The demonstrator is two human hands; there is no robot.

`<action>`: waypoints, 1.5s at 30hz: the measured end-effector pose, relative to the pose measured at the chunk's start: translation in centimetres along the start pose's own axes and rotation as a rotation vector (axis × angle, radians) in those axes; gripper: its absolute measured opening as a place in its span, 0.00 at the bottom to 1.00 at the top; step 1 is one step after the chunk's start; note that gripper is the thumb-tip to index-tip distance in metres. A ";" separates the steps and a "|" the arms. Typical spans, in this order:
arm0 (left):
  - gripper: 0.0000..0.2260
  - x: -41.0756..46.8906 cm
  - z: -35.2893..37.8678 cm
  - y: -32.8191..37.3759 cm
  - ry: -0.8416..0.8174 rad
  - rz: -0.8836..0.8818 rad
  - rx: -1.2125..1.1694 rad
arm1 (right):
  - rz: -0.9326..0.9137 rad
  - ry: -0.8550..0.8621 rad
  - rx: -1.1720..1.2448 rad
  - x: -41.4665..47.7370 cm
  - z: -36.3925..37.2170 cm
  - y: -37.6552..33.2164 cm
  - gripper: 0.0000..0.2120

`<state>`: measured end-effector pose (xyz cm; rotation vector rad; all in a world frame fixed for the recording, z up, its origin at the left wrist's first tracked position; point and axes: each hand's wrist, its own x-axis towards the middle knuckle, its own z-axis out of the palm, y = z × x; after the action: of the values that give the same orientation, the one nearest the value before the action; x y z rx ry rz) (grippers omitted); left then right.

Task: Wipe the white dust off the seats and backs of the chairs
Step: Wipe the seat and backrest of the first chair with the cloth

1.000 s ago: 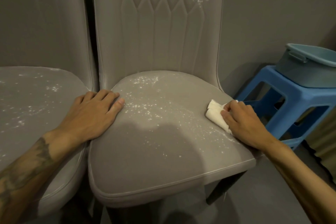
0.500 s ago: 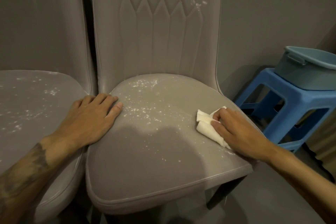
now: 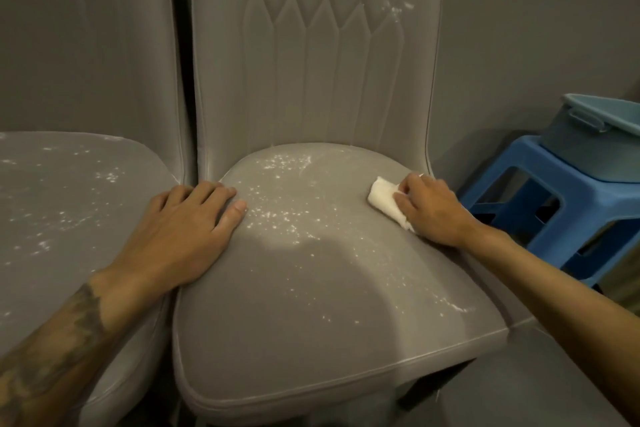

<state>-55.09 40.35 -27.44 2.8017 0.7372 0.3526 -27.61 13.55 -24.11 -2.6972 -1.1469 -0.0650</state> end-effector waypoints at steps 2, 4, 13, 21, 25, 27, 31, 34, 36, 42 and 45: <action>0.25 0.0 0.1 0.1 0.004 -0.005 0.008 | 0.163 0.021 -0.038 2.5 0.3 -0.6 0.15; 0.25 0.0 0.0 0.1 -0.004 -0.011 0.006 | 0.167 0.017 -0.049 4.4 1.4 -2.6 0.18; 0.26 -0.3 0.0 0.3 -0.005 -0.014 0.023 | 0.185 0.031 -0.073 8.7 1.8 -2.5 0.17; 0.29 -0.5 -0.2 0.4 -0.003 -0.003 0.077 | -0.072 0.011 -0.033 11.4 4.1 -6.2 0.15; 0.31 -0.6 -0.4 0.6 0.003 -0.001 0.079 | 0.104 0.022 -0.068 12.1 3.4 -4.0 0.17; 0.30 -0.6 -0.4 0.7 0.014 0.008 0.094 | 0.211 0.027 -0.089 12.8 3.3 -5.1 0.19; 0.29 -0.9 -0.4 0.7 0.037 0.030 0.125 | -0.074 0.008 -0.001 11.6 4.5 -9.3 0.16; 0.24 -0.9 -0.6 0.6 0.051 0.045 0.155 | -0.324 -0.015 0.042 9.4 4.8 -9.3 0.07; 0.20 -0.9 -0.8 0.7 0.052 0.057 0.161 | -0.286 -0.016 0.006 9.7 3.9 -7.8 0.10; 0.29 -0.8 -0.7 0.6 -0.011 0.030 0.136 | -0.094 0.004 -0.015 8.5 3.8 -8.6 0.16; 0.33 -0.4 -0.5 0.5 -0.011 -0.002 0.083 | -0.336 -0.022 0.107 4.4 4.2 -9.8 0.11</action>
<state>-55.36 39.77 -26.94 2.8781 0.7694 0.3123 -31.79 24.14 -25.93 -2.3938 -1.5515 -0.0246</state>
